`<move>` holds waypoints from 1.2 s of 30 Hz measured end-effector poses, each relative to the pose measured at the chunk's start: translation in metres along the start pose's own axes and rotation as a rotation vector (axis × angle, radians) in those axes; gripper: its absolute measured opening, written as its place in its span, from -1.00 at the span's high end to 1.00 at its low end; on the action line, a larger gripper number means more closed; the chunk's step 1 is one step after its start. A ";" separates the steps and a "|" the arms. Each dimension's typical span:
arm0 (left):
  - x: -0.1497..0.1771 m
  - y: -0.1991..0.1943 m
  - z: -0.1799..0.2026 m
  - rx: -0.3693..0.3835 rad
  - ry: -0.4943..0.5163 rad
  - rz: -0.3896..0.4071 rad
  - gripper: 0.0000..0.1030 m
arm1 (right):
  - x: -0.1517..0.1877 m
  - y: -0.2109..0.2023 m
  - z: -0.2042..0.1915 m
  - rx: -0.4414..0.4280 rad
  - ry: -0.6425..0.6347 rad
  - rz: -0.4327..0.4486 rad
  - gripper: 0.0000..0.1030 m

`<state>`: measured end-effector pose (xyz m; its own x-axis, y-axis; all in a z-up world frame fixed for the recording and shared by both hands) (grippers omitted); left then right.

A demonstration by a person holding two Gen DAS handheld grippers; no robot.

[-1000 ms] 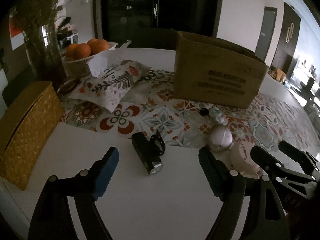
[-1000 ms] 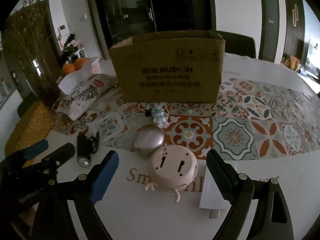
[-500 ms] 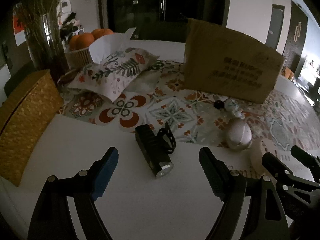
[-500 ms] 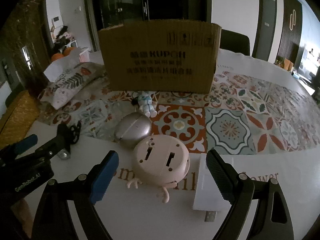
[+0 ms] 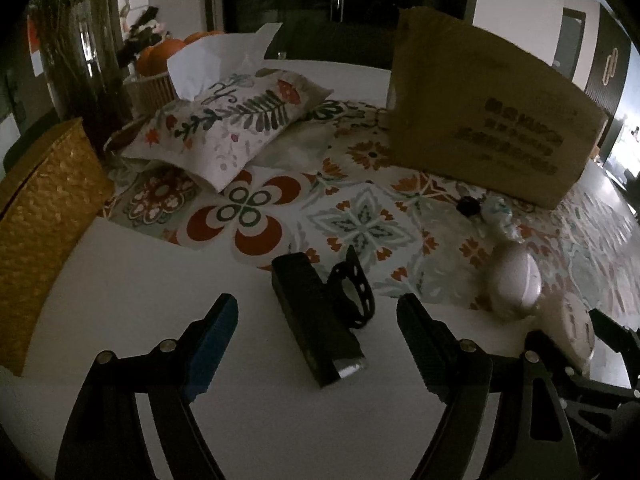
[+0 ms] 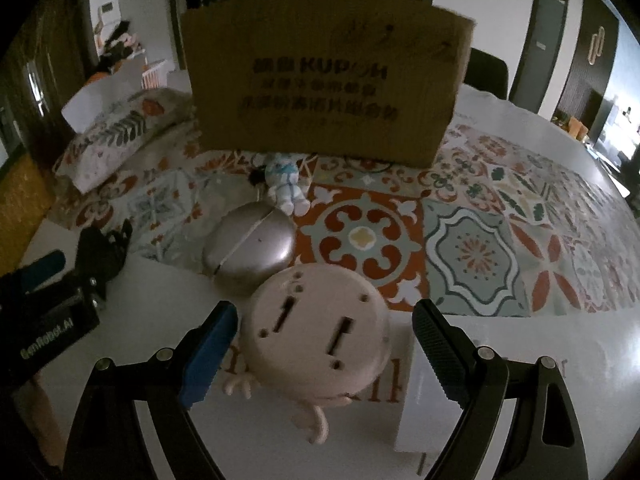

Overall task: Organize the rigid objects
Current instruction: 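Close the left gripper on the black flashlight while the right grasps the pink round device, then lift the black flashlight and pink device and carry both over the cardboard box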

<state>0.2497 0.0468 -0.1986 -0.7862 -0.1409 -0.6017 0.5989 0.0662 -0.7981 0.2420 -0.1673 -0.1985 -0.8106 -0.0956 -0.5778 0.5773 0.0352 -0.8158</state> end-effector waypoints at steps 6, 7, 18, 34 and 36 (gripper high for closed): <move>0.005 0.013 0.000 0.013 -0.002 -0.030 -0.36 | 0.004 0.009 -0.005 -0.018 -0.005 -0.023 -0.74; 0.005 0.014 0.000 0.007 0.002 -0.023 -0.33 | 0.005 0.011 -0.006 -0.022 -0.004 -0.031 -0.74; 0.003 0.012 0.008 0.065 0.057 0.004 0.16 | 0.006 0.012 -0.005 -0.043 0.013 -0.020 -0.46; -0.002 -0.028 0.022 0.174 0.097 0.069 0.23 | -0.003 -0.018 -0.005 -0.085 0.042 0.053 -0.45; -0.005 -0.034 0.023 0.180 0.103 0.080 0.23 | -0.006 -0.024 -0.005 -0.089 0.044 0.070 -0.45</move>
<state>0.2369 0.0221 -0.1681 -0.7411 -0.0404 -0.6701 0.6701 -0.1056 -0.7347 0.2320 -0.1631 -0.1756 -0.7735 -0.0462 -0.6322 0.6229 0.1290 -0.7716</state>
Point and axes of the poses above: each gripper's, at about its wrist camera, not at the fingertips, and y roughly the way its jaws point, z to its right, x to its underside, the point moved 8 cm from there along y, roughly the way its jaws point, and after that the axes turned 1 degree about -z, right-handed, at the moved point
